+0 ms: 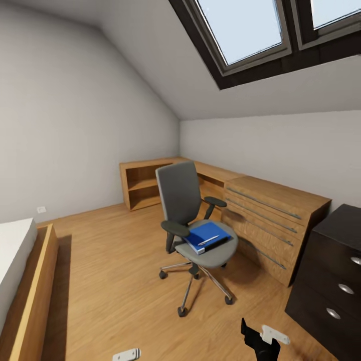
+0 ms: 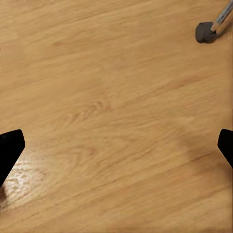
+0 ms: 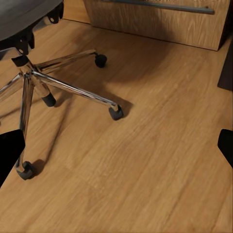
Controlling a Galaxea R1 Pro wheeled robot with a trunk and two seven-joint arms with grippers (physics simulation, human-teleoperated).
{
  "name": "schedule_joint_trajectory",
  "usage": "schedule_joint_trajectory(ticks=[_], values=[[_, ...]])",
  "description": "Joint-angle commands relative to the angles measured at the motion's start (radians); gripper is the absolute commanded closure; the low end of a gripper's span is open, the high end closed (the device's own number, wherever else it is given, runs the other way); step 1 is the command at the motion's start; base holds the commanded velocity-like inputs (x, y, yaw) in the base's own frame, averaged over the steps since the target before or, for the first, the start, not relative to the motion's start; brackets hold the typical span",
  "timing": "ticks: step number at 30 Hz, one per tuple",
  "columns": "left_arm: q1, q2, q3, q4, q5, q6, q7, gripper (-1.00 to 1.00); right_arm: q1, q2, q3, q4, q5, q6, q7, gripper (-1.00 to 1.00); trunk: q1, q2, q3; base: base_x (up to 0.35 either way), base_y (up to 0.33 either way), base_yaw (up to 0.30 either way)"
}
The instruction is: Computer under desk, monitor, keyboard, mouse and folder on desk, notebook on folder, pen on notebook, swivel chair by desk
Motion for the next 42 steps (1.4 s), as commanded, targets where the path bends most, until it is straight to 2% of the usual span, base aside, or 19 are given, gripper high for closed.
schedule_joint_trajectory(ticks=[1, 7, 17, 24, 32, 42], values=[[0.0, 0.001, -0.004, -0.002, 0.007, 0.003, 0.008, -1.0, -0.001, 0.0, 0.008, 0.002, -0.01, -0.004, 0.002, -1.0, -0.004, 0.007, 0.002, 0.0, 0.0, -0.033], [0.0, 0.002, -0.002, 0.0, 0.008, 0.002, 0.006, -1.0, -0.001, 0.0, 0.008, 0.002, -0.012, -0.002, 0.002, -1.0, -0.027, 0.049, 0.02, 0.0, 0.0, -0.043], [0.0, 0.002, 0.005, 0.0, 0.011, 0.002, 0.002, -1.0, -0.001, 0.0, 0.009, 0.002, -0.01, -0.003, 0.002, -1.0, -0.065, 0.119, 0.048, -0.029, 0.012, -0.224], [0.0, 0.002, 0.007, 0.005, 0.011, 0.001, 0.001, -1.0, -0.001, 0.001, 0.009, 0.003, -0.009, 0.0, 0.002, -1.0, -0.092, 0.168, 0.067, -0.222, 0.143, -0.251], [0.0, 0.004, 0.01, 0.006, 0.014, 0.002, 0.0, -1.0, -0.001, 0.023, 0.008, 0.002, -0.009, 0.001, 0.002, -1.0, -0.123, 0.224, 0.089, -0.266, 0.189, -0.253], [0.0, 0.004, 0.011, 0.006, 0.015, 0.001, 0.002, -1.0, -0.001, 0.028, 0.009, 0.002, -0.008, -0.001, 0.001, -1.0, -0.161, 0.294, 0.117, -0.217, 0.161, -0.253]])
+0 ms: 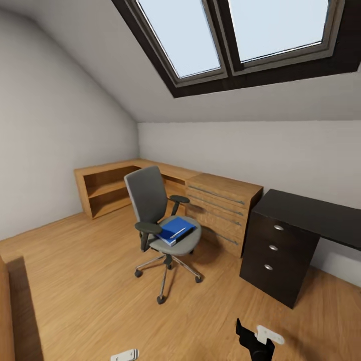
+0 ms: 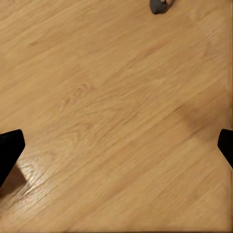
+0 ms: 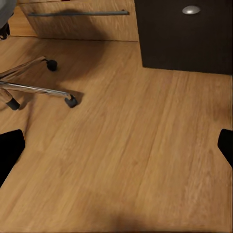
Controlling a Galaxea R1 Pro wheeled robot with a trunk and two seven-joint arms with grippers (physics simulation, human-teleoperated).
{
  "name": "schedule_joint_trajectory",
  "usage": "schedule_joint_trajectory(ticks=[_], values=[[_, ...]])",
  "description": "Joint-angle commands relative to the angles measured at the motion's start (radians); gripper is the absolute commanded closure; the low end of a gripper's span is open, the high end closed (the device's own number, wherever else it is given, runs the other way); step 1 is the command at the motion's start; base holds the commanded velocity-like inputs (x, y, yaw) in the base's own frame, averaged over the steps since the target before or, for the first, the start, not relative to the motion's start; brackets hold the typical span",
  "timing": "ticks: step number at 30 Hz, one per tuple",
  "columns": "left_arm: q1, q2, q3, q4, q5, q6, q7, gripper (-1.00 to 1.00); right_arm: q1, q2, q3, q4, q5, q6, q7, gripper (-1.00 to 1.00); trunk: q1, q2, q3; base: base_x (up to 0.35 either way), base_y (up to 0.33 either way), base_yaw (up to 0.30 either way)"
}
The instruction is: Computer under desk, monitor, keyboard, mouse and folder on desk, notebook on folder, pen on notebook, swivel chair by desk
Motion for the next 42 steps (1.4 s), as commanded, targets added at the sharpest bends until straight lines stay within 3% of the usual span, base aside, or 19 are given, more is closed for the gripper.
schedule_joint_trajectory(ticks=[1, 6, 11, 20, 26, 30, 34, 42], values=[[0.0, 0.001, -0.004, -0.002, 0.007, 0.004, 0.008, -1.0, -0.001, 0.0, 0.008, 0.002, -0.011, -0.004, 0.002, -1.0, -0.004, 0.007, 0.002, -0.037, 0.03, -0.253], [0.0, -0.001, -0.004, -0.002, 0.005, -0.007, 0.013, -1.0, -0.001, 0.001, 0.008, 0.002, -0.01, -0.004, 0.002, -1.0, -0.023, 0.042, 0.018, -0.007, 0.006, -0.253], [0.0, -0.001, -0.008, -0.002, 0.005, -0.119, 0.014, -1.0, -0.001, 0.002, 0.009, 0.002, -0.008, -0.006, 0.004, -1.0, -0.042, 0.077, 0.033, -0.001, 0.0, -0.253], [0.0, -0.002, -0.013, -0.002, 0.001, -0.191, 0.016, -1.0, 0.002, 0.003, 0.01, 0.001, -0.001, -0.022, 0.005, -1.0, -0.077, 0.14, 0.058, 0.0, 0.0, -0.253], [0.0, -0.002, -0.014, 0.005, 0.001, -0.284, 0.015, -1.0, 0.021, 0.022, 0.009, 0.001, 0.034, -0.144, 0.004, -1.0, -0.1, 0.182, 0.074, 0.0, 0.0, -0.253], [0.0, -0.003, -0.025, 0.031, 0.0, -0.38, 0.01, -1.0, 0.061, 0.048, 0.008, -0.001, 0.047, -0.31, 0.004, -1.0, -0.115, 0.21, 0.085, 0.0, 0.0, -0.253], [0.0, -0.002, -0.045, 0.043, -0.001, -0.433, 0.009, -1.0, 0.081, 0.056, 0.008, -0.001, 0.05, -0.377, 0.004, -1.0, -0.131, 0.238, 0.095, 0.0, 0.0, -0.246], [0.0, -0.002, -0.058, 0.062, 0.0, -0.444, 0.008, -1.0, 0.086, 0.05, 0.007, 0.001, 0.051, -0.384, 0.01, -1.0, -0.161, 0.294, 0.119, 0.0, 0.0, -0.061]])
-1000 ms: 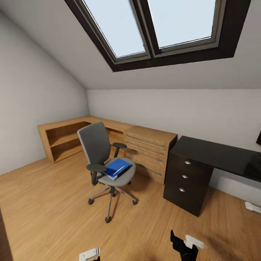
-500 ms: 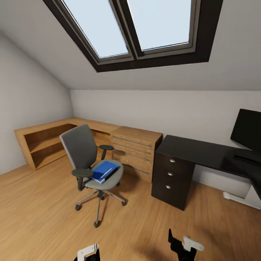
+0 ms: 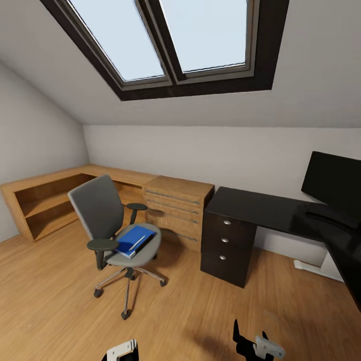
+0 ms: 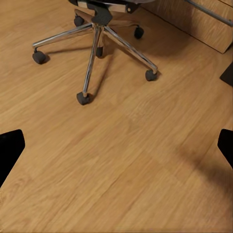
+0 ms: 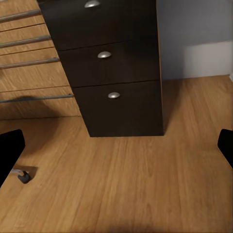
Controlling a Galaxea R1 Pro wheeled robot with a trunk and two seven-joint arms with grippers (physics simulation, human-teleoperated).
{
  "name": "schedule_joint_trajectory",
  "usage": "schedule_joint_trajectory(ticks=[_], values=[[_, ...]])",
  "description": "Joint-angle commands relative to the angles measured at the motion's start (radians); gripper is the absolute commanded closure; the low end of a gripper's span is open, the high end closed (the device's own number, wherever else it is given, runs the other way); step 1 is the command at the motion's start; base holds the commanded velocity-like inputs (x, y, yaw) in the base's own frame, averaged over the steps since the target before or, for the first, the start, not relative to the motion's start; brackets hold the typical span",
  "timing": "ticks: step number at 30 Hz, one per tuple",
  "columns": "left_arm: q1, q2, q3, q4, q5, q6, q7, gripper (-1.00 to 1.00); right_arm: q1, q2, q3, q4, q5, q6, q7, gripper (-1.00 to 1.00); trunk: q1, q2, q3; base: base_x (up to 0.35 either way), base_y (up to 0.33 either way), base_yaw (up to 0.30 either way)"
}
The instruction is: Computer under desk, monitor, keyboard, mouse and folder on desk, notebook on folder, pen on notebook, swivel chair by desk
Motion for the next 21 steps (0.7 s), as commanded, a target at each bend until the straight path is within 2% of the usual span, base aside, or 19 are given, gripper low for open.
schedule_joint_trajectory(ticks=[1, 8, 13, 19, 21], values=[[-0.001, 0.001, -0.007, 0.0, 0.009, -0.005, 0.007, -1.0, -0.001, 0.0, 0.008, 0.002, -0.011, -0.003, 0.003, -1.0, -0.004, 0.007, 0.002, 0.0, 0.0, -0.003], [-0.001, 0.001, -0.008, 0.001, 0.01, -0.002, 0.007, -1.0, -0.001, 0.006, 0.012, 0.003, -0.01, 0.002, 0.003, -1.0, -0.031, 0.056, 0.024, 0.0, 0.0, 0.0], [-0.001, 0.002, -0.008, 0.001, 0.009, -0.003, 0.007, -1.0, -0.001, 0.007, 0.014, 0.002, 0.025, 0.045, 0.002, -1.0, -0.05, 0.091, 0.04, 0.0, 0.0, 0.0], [-0.001, 0.002, -0.01, 0.0, 0.009, 0.005, 0.008, -1.0, -0.001, 0.003, 0.014, 0.001, 0.041, 0.057, 0.0, -1.0, -0.073, 0.133, 0.058, 0.0, 0.0, 0.0], [-0.001, -0.003, -0.011, -0.014, 0.008, 0.031, 0.009, -1.0, -0.001, 0.002, 0.015, -0.003, 0.043, 0.058, 0.0, -1.0, -0.081, 0.147, 0.065, 0.0, 0.0, 0.0]])
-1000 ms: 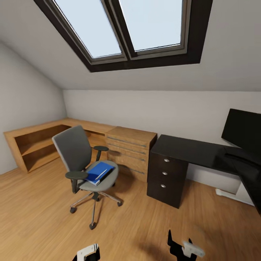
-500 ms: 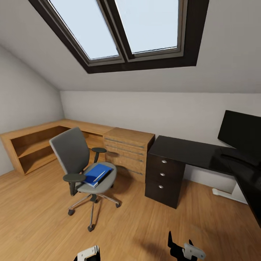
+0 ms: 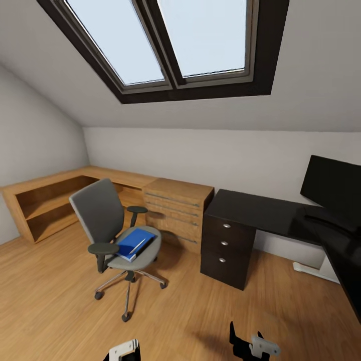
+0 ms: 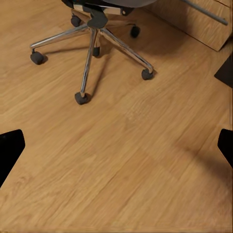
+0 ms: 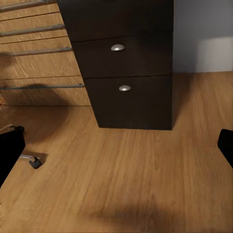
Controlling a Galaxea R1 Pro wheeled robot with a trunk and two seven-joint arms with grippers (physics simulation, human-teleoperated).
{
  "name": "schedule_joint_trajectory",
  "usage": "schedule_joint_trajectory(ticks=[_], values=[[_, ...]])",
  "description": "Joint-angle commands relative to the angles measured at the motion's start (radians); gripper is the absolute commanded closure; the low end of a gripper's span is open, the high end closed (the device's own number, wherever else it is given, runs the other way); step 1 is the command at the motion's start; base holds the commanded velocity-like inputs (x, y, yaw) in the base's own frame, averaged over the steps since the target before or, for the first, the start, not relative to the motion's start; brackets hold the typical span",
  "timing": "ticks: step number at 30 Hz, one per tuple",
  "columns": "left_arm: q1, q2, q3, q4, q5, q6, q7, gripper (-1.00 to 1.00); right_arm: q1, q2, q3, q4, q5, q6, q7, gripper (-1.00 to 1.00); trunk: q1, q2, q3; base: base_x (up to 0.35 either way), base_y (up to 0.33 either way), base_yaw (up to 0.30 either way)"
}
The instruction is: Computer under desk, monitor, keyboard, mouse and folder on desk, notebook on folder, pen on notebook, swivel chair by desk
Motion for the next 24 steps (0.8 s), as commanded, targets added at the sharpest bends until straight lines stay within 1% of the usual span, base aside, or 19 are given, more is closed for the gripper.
schedule_joint_trajectory(ticks=[1, 2, 3, 4, 5, 7, 8, 10, 11, 12, 13, 14, 15, 16, 17, 18, 20, 22, 24], values=[[-0.001, -0.002, -0.007, -0.01, 0.01, 0.007, 0.007, -1.0, -0.002, 0.0, 0.008, -0.003, -0.01, -0.003, 0.002, -1.0, -0.004, 0.006, 0.002, 0.0, 0.0, 0.0], [-0.001, -0.004, -0.007, -0.023, 0.01, 0.021, 0.008, -1.0, -0.002, 0.0, 0.008, -0.009, -0.01, -0.001, 0.002, -1.0, -0.008, 0.013, 0.005, 0.0, 0.0, 0.0], [-0.001, -0.009, -0.007, -0.061, 0.009, 0.056, 0.011, -1.0, -0.004, -0.001, 0.008, -0.03, -0.01, 0.006, 0.0, -1.0, -0.012, 0.02, 0.008, 0.0, 0.0, 0.0], [-0.001, -0.009, -0.006, -0.085, 0.009, 0.077, 0.014, -1.0, -0.005, -0.001, 0.008, -0.045, -0.01, 0.011, -0.001, -1.0, -0.015, 0.027, 0.011, 0.0, 0.0, 0.0], [-0.001, -0.011, -0.005, -0.139, 0.009, 0.125, 0.027, -1.0, -0.007, -0.004, 0.007, -0.079, -0.01, 0.028, -0.002, -1.0, -0.019, 0.034, 0.015, 0.0, 0.0, 0.0], [-0.001, -0.012, -0.005, -0.196, 0.009, 0.178, 0.046, -1.0, -0.01, -0.011, 0.007, -0.12, -0.011, 0.054, -0.006, -1.0, -0.027, 0.048, 0.021, 0.0, 0.0, 0.0], [-0.001, -0.012, -0.004, -0.253, 0.009, 0.237, 0.069, -1.0, -0.014, -0.024, 0.006, -0.167, -0.011, 0.092, -0.016, -1.0, -0.031, 0.055, 0.024, 0.0, 0.0, 0.0], [-0.001, -0.012, -0.004, -0.307, 0.009, 0.297, 0.094, -1.0, -0.021, -0.042, 0.006, -0.221, -0.011, 0.149, -0.033, -1.0, -0.038, 0.069, 0.03, 0.0, 0.0, 0.0], [-0.001, -0.013, -0.003, -0.357, 0.01, 0.358, 0.114, -1.0, -0.033, -0.06, 0.005, -0.284, -0.011, 0.226, -0.055, -1.0, -0.042, 0.076, 0.033, 0.0, 0.0, 0.0], [-0.002, -0.013, -0.003, -0.4, 0.01, 0.414, 0.127, -1.0, -0.044, -0.077, 0.005, -0.355, -0.011, 0.319, -0.079, -1.0, -0.046, 0.083, 0.037, 0.0, 0.0, 0.0], [-0.021, -0.015, -0.002, -0.464, 0.012, 0.503, 0.141, -1.0, -0.058, -0.113, 0.004, -0.507, -0.011, 0.528, -0.128, -1.0, -0.05, 0.09, 0.04, 0.0, 0.0, 0.0], [-0.045, -0.016, -0.001, -0.491, 0.013, 0.53, 0.144, -1.0, -0.065, -0.131, 0.003, -0.58, -0.011, 0.633, -0.154, -1.0, -0.054, 0.097, 0.043, 0.0, 0.0, 0.0], [-0.058, -0.017, -0.001, -0.503, 0.014, 0.54, 0.144, -1.0, -0.069, -0.139, 0.002, -0.615, -0.013, 0.684, -0.167, -1.0, -0.058, 0.104, 0.046, 0.0, 0.0, 0.0], [-0.082, -0.018, -0.001, -0.527, 0.016, 0.555, 0.145, -1.0, -0.077, -0.153, 0.002, -0.677, -0.014, 0.781, -0.192, -1.0, -0.061, 0.111, 0.049, 0.0, 0.0, 0.0], [-0.091, -0.019, 0.0, -0.538, 0.016, 0.56, 0.145, -1.0, -0.081, -0.157, 0.001, -0.703, -0.015, 0.825, -0.203, -1.0, -0.065, 0.118, 0.052, 0.0, 0.0, 0.0], [-0.105, -0.02, -0.002, -0.555, 0.017, 0.568, 0.145, -1.0, -0.086, -0.163, -0.001, -0.742, -0.017, 0.899, -0.221, -1.0, -0.069, 0.125, 0.055, 0.0, 0.0, 0.0], [-0.116, -0.021, -0.003, -0.563, 0.016, 0.575, 0.145, -1.0, -0.091, -0.166, 0.0, -0.777, -0.016, 0.968, -0.244, -1.0, -0.077, 0.139, 0.062, 0.0, 0.0, 0.0], [-0.123, -0.018, -0.002, -0.547, 0.017, 0.58, 0.145, -1.0, -0.094, -0.168, -0.001, -0.797, -0.016, 1.013, -0.261, -1.0, -0.084, 0.153, 0.068, 0.0, 0.0, 0.0], [-0.125, -0.018, -0.001, -0.54, 0.017, 0.582, 0.145, -1.0, -0.094, -0.168, -0.001, -0.802, -0.017, 1.025, -0.266, -1.0, -0.092, 0.167, 0.074, 0.0, 0.0, 0.0]])
